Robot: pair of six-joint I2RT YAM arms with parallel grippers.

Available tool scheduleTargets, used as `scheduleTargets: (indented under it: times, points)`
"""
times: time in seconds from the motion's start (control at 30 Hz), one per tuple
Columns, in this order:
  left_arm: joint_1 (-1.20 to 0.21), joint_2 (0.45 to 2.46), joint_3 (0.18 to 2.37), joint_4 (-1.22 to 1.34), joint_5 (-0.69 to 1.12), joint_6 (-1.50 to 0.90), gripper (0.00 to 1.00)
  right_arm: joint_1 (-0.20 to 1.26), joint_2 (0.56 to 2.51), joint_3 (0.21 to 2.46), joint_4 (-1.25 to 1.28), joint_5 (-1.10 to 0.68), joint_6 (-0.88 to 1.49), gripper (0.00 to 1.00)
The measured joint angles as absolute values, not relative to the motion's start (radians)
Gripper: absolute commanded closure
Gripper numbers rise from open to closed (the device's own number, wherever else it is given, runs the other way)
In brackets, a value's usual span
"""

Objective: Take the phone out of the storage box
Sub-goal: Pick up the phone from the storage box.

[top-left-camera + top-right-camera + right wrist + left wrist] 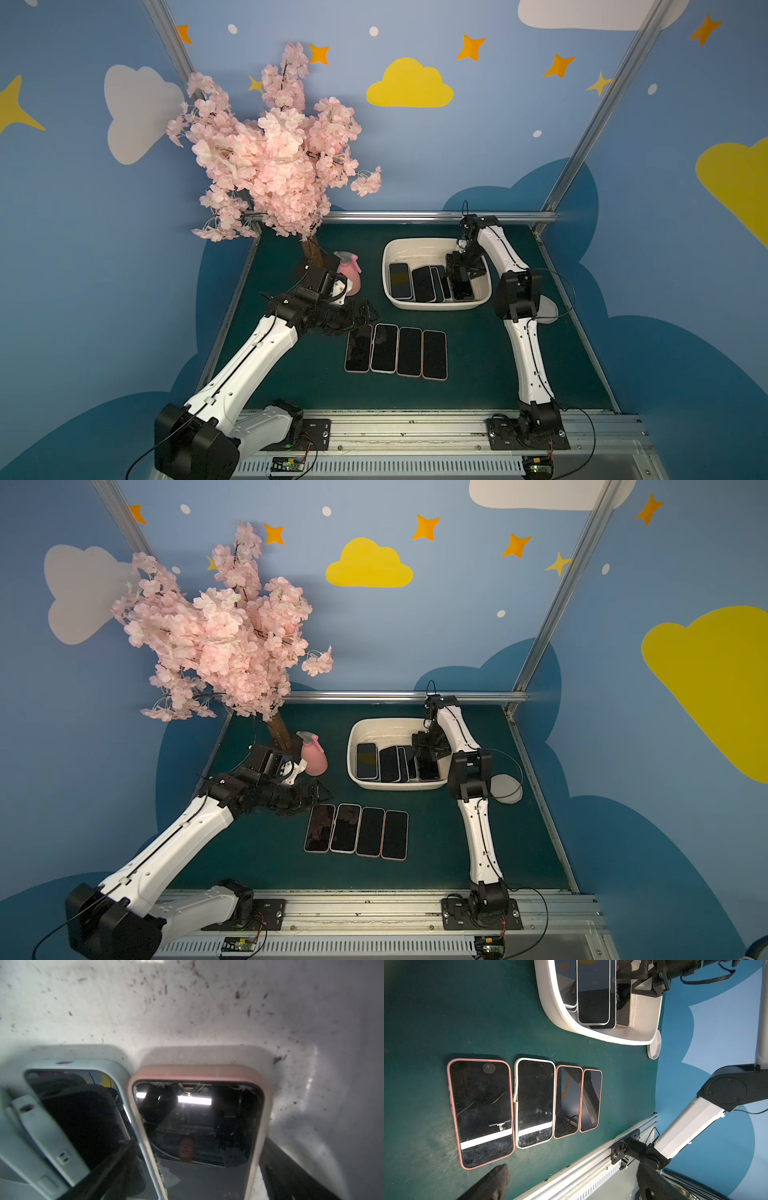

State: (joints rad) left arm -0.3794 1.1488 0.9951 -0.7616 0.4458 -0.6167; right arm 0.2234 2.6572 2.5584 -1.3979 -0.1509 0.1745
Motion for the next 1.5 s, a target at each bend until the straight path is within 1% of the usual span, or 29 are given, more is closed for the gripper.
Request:
scheduleTargets:
  times: [0.1,0.2,0.3,0.5,0.73,1.07,1.23,1.4,1.5]
  points:
    - [-0.379,1.147,0.995,-0.762,0.445,-0.617,0.0,0.22,2.657,2.56,-1.398,-0.168,0.18,0.09]
    - [-0.379,1.14,0.995,-0.761,0.445,-0.618,0.0,0.202,2.657,2.56,-1.395,-0.241,0.203,0.13]
    - [-0.379,1.133,0.995,-0.761,0.445,-0.622,0.0,0.182,2.643,2.532,-1.375,-0.332,0.223,0.14]
    - [-0.379,1.12,0.989,-0.754,0.445,-0.631,0.0,0.184,2.56,2.378,-1.277,-0.464,0.274,0.14]
    - [-0.379,1.097,0.959,-0.747,0.445,-0.64,0.0,0.231,2.518,2.392,-1.212,-0.536,0.319,0.13]
    - [-0.379,1.039,0.917,-0.746,0.438,-0.659,0.0,0.359,2.509,2.386,-1.181,-0.724,0.334,0.13]
    - [-0.379,1.032,0.905,-0.745,0.437,-0.662,0.0,0.377,2.509,2.384,-1.184,-0.71,0.336,0.12]
    - [-0.379,1.026,0.905,-0.747,0.434,-0.662,0.0,0.378,2.491,2.363,-1.188,-0.566,0.332,0.02]
    - [-0.379,1.005,0.899,-0.746,0.433,-0.662,0.0,0.374,2.457,2.335,-1.198,-0.469,0.333,0.01]
